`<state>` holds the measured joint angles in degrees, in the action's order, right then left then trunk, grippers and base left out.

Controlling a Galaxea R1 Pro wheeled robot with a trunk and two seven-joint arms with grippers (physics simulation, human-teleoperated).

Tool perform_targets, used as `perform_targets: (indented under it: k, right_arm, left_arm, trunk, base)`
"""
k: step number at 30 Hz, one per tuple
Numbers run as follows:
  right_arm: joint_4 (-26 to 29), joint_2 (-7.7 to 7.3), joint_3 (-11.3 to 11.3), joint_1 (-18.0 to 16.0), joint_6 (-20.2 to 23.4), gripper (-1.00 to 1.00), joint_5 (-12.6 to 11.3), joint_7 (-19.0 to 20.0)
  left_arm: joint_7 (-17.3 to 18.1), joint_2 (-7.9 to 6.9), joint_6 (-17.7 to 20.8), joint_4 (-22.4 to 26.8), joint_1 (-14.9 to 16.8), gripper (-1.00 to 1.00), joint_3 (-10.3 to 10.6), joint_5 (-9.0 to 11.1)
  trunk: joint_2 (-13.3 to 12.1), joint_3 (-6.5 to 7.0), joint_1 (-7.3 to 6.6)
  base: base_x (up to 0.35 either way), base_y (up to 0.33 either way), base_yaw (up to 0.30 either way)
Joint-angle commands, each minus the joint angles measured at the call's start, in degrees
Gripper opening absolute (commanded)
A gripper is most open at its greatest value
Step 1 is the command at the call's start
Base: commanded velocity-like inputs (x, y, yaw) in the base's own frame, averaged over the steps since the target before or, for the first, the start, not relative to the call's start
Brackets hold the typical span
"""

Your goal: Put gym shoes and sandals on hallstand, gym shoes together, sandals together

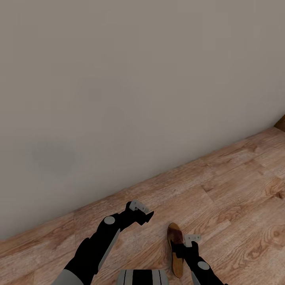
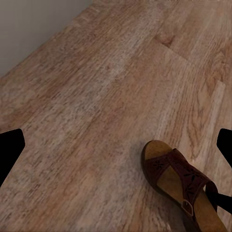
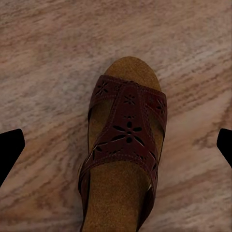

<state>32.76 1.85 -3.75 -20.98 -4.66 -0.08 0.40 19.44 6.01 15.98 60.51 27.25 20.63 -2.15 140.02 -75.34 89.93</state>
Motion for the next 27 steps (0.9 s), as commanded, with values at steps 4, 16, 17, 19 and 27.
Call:
perform_targets:
  k: [4,16,17,19,27]
  right_arm:
    - [-0.06,-0.01,-0.03,-0.02,-0.18,1.00,-0.01,0.04]
    - [-0.06,-0.01,-0.03,-0.02,-0.18,1.00,-0.01,0.04]
    - [-0.06,-0.01,-0.03,-0.02,-0.18,1.00,-0.01,0.04]
    - [-0.06,-0.01,-0.03,-0.02,-0.18,1.00,-0.01,0.04]
    - [-0.06,-0.01,-0.03,-0.02,-0.18,1.00,-0.01,0.04]
  left_arm:
    - [0.24,0.02,0.29,0.07,0.00,1.00,-0.06,-0.22]
    - [0.24,-0.01,0.36,0.13,-0.01,1.00,-0.06,-0.22]
    - [0.24,0.00,0.36,0.11,-0.01,1.00,-0.06,-0.22]
    - [0.24,0.02,0.37,0.12,-0.01,1.00,-0.06,-0.22]
    - [0.25,0.00,0.37,0.13,0.00,1.00,-0.06,-0.22]
  trunk:
    - [0.01,-0.11,-0.01]
    - [0.42,-1.21,0.21]
    - [0.82,-1.49,0.43]
    - [1.62,-2.03,0.87]
    - [3.28,-4.37,1.85]
  base:
    - [0.000,0.000,0.000]
    - [0.000,0.000,0.000]
    - [0.000,0.000,0.000]
    - [0.000,0.000,0.000]
    - [0.000,0.000,0.000]
